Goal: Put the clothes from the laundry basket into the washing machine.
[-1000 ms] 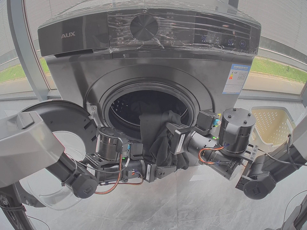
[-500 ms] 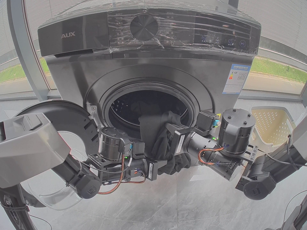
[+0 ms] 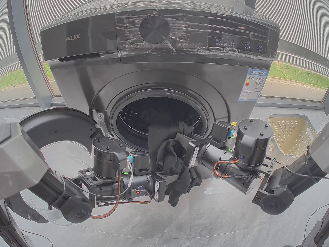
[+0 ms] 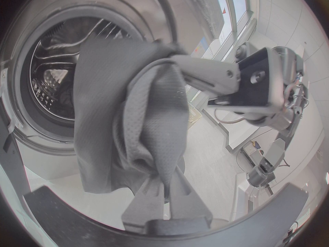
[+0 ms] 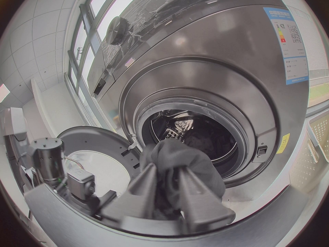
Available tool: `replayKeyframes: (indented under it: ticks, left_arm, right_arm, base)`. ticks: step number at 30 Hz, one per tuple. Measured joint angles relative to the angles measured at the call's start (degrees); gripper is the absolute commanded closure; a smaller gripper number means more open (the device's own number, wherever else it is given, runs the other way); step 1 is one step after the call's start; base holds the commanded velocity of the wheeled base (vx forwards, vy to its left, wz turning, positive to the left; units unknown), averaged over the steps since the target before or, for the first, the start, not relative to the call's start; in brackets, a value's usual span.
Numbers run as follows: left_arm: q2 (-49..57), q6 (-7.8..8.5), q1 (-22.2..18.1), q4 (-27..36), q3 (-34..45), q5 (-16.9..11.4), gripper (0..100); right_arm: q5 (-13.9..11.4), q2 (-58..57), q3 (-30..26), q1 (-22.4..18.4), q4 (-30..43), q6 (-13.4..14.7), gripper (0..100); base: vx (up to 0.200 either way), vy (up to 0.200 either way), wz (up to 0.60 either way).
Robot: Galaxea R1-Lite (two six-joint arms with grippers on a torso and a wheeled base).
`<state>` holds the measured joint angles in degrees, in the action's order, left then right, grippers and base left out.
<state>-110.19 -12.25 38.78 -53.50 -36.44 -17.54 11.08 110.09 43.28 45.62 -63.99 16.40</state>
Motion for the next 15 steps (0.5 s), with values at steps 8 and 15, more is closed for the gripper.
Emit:
replayKeyframes:
  ticks: [8, 15]
  left_arm:
    - [4.9, -2.3, 0.0, 0.0, 0.5, 0.1, 100]
    - [7.7, -3.4, -0.8, -0.4, -0.3, 1.0, 100]
  right_arm:
    - [-0.3, 0.0, -3.1, -0.5, -0.1, -0.1, 0]
    - [-0.5, -1.4, -7.0, -2.6, 0.5, -2.0, 0]
  base:
    - [0.0, 0.0, 0.0]
    - [0.0, 0.0, 0.0]
